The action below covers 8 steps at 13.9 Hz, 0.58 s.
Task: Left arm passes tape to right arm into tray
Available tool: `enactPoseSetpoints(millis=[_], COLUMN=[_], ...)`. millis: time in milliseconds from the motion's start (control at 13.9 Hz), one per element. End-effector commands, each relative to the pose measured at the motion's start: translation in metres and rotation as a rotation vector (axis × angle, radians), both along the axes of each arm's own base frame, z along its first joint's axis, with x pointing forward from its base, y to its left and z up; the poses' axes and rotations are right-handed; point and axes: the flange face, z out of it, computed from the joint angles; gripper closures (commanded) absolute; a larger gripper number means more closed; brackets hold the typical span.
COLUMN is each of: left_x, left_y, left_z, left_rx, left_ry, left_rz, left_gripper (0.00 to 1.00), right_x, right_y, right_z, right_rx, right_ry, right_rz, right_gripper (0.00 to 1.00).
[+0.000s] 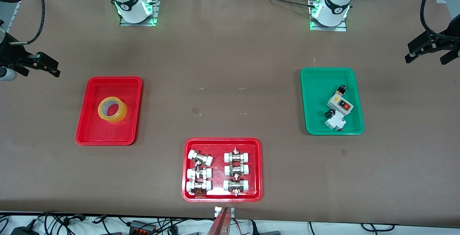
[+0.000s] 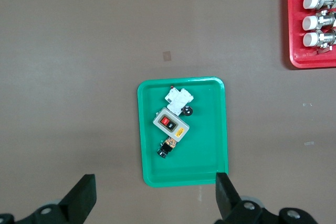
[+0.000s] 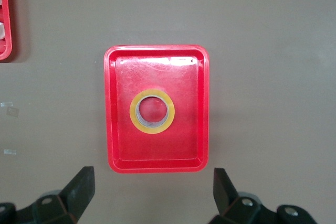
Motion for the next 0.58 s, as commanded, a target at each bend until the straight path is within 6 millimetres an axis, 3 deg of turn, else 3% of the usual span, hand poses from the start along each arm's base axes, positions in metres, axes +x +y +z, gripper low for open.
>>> enactPoseSetpoints(millis=[0,504], left_x=[0.0028,0.007], left_y=[-0.0017,0.0], left_z=[0.0052,-0.0015], left_rx=[0.016,0.016], left_ry=[0.004,0.015], left_rz=[-0.008,-0.005], left_gripper=[0.0,0.0], right_x=[0.0002,0.001], right_y=[-0.0023,0.0046], right_z=[0.009,0.0088], right_rx=[0.005,0.034], right_ry=[-0.002,-0.004], right_rz=[0.005,0.012], right_gripper=[0.0,0.0])
